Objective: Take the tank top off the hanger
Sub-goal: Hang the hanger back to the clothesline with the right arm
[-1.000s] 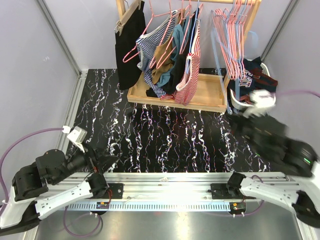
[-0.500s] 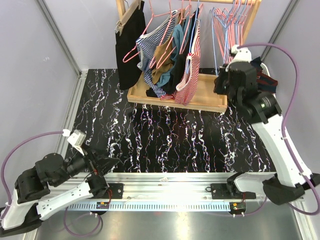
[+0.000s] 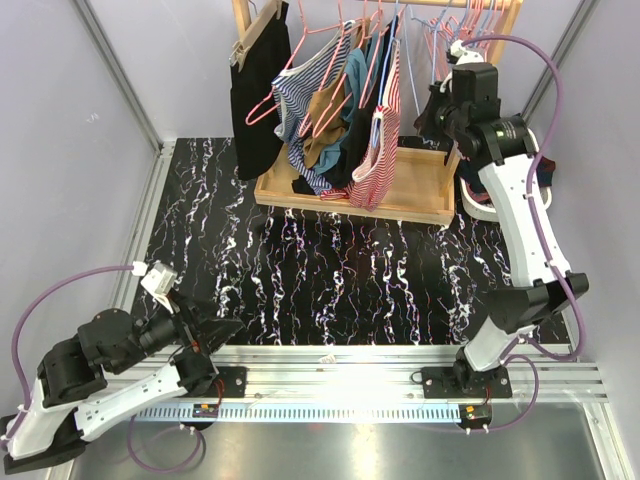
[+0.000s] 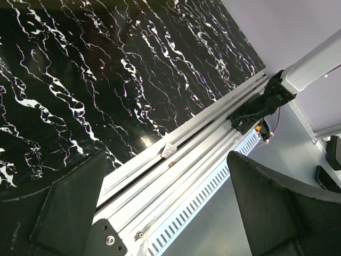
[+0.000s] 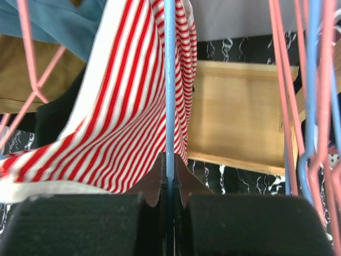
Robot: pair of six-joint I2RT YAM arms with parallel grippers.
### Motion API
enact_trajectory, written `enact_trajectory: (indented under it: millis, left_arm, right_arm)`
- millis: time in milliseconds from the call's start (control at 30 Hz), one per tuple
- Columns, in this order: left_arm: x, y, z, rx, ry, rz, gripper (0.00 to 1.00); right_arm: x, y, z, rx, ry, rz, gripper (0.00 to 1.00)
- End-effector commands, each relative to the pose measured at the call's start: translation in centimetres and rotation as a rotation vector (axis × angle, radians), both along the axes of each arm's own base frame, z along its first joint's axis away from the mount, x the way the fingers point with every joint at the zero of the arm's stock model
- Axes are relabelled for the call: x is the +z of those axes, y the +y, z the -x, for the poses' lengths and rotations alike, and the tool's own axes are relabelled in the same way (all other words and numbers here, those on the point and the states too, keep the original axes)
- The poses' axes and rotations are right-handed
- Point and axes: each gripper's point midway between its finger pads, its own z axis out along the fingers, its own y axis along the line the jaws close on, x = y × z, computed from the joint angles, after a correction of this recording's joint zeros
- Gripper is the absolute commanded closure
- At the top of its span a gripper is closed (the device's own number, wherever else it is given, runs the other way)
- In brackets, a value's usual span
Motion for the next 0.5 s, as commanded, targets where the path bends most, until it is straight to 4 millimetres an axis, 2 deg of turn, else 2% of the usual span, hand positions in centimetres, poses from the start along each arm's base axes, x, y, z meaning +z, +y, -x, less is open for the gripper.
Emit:
enact_trajectory:
  millis: [0, 167, 200, 233, 267, 300, 333, 367, 400, 433, 467]
  left_arm:
    - [1.9, -0.7, 0.2, -0.025, -0.035, 0.087, 0.01]
    - [1.7, -0.9, 0.1, -0.031, -0.033, 0.078, 0.01]
    - [1.7, -1.0, 0.2, -0.035, -0.031, 0.078, 0.01]
    - [1.8, -1.0, 0.2, -0.033, -0.032, 0.08, 0.01]
    - [1.9, -1.0, 0.2, -0.033, -0.034, 0.087, 0.01]
    - [1.8, -1.0, 0.1, -0.033, -0.034, 0.087, 0.01]
    - [1.8, -1.0, 0.1, -0.031, -0.034, 0.089, 0.01]
    - [1.8, -1.1, 0.1, -0.031, -0.034, 0.089, 0.01]
    - [1.6, -1.2, 0.0, -0.033, -0.033, 0.084, 0.01]
    - [1.6, -1.3, 0.0, -0.035, -0.035, 0.082, 0.01]
    - [1.7, -1.5, -0.1, -0.037, -0.036, 0.079, 0.01]
  right_arm:
    - [0.2, 0.6, 0.7, 0.046, 0.015, -0.022, 1.0]
    - [-0.7, 0.2, 1.4, 0.034, 0.053, -0.011, 1.0]
    - [-2.0, 0.4, 1.8, 0.046, 0.088, -0.019, 0.97]
    - [-1.0, 0.2, 3.2, 0.044, 0.062, -0.038, 0.71]
    - [-0.6, 0.4, 3.9, 0.066, 0.04, -0.057, 0.58]
    - [-2.6, 0.4, 4.7, 0.071, 0.082, -0.054, 0.47]
    - [-1.1, 0.1, 6.7, 0.078, 0.036, -0.072, 0.32]
    - [-0.9, 0.0, 7.6, 0.081, 0.02, -0.081, 0.22]
    - [-2.5, 0.2, 8.7, 0.098, 0.052, -0.079, 0.14]
    - [-1.2, 0.1, 10.7, 0.116, 0.012, -0.101, 0.05]
    - [-1.3, 0.4, 11.7, 0.141, 0.003, -0.112, 0.02]
